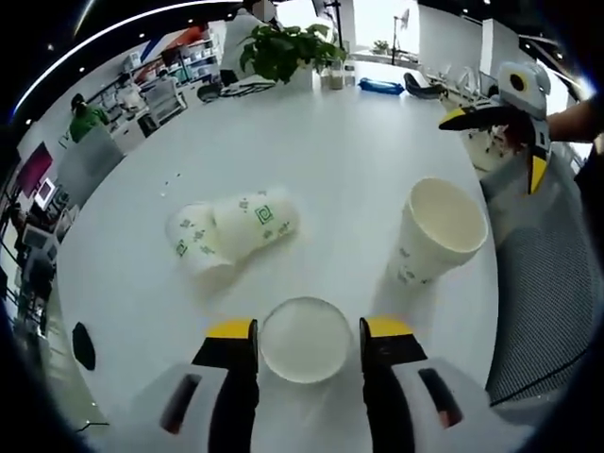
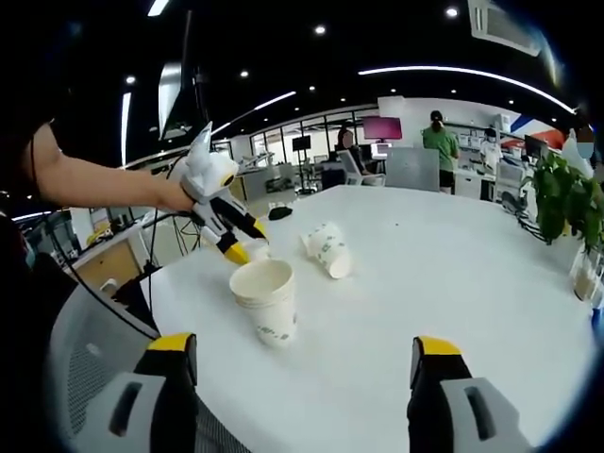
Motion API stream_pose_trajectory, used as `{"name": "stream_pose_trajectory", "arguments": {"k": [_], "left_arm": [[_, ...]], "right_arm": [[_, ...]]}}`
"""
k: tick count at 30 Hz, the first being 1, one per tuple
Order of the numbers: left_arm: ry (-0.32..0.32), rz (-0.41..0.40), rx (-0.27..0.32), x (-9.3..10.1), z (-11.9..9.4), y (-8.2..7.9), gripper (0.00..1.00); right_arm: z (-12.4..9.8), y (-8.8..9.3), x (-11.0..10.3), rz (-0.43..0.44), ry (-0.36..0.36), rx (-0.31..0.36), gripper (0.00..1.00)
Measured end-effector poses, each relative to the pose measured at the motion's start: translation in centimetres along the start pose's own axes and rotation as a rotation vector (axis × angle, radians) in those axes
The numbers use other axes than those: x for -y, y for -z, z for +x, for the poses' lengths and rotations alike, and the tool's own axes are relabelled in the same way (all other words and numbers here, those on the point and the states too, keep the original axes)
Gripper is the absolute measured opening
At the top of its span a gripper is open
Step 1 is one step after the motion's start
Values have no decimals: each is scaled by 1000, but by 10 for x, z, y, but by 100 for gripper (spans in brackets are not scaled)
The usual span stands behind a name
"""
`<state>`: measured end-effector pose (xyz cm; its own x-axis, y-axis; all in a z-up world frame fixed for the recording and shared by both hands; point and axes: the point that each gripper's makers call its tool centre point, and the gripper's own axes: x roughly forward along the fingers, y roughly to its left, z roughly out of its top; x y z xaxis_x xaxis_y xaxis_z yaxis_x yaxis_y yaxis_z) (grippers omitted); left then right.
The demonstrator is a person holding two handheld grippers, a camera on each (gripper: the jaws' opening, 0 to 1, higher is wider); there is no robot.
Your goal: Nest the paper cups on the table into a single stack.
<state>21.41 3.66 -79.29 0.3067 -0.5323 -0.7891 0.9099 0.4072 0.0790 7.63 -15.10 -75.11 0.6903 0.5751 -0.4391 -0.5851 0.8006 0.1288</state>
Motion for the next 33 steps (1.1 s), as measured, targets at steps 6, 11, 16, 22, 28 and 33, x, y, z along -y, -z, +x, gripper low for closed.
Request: {"name": "stream_pose_trajectory", "arguments": {"k": [6,11,16,22,28,33], "left_arm": [[0,1,-2,2,-2,1,37],[-6,-2,11,2,-6,2,37],[-20,-27,54,2,-16,-4,37],[-45,-17,89,7,-38,-17,37],[-70,-37,161,8,-62,-35,36],[-68,-39,200,19,-81,-52,36]], "right_arm": [[0,-1,-1,2,4,1,94],[0,-1,-1,1,1,1,94],[0,-1,-3,-1,-8,3,94],[0,-3,-6,-4,-23,6,94],[1,-4,-9,4,-38,10,93],[-1,-9,-11,31,-51,33,90]]}}
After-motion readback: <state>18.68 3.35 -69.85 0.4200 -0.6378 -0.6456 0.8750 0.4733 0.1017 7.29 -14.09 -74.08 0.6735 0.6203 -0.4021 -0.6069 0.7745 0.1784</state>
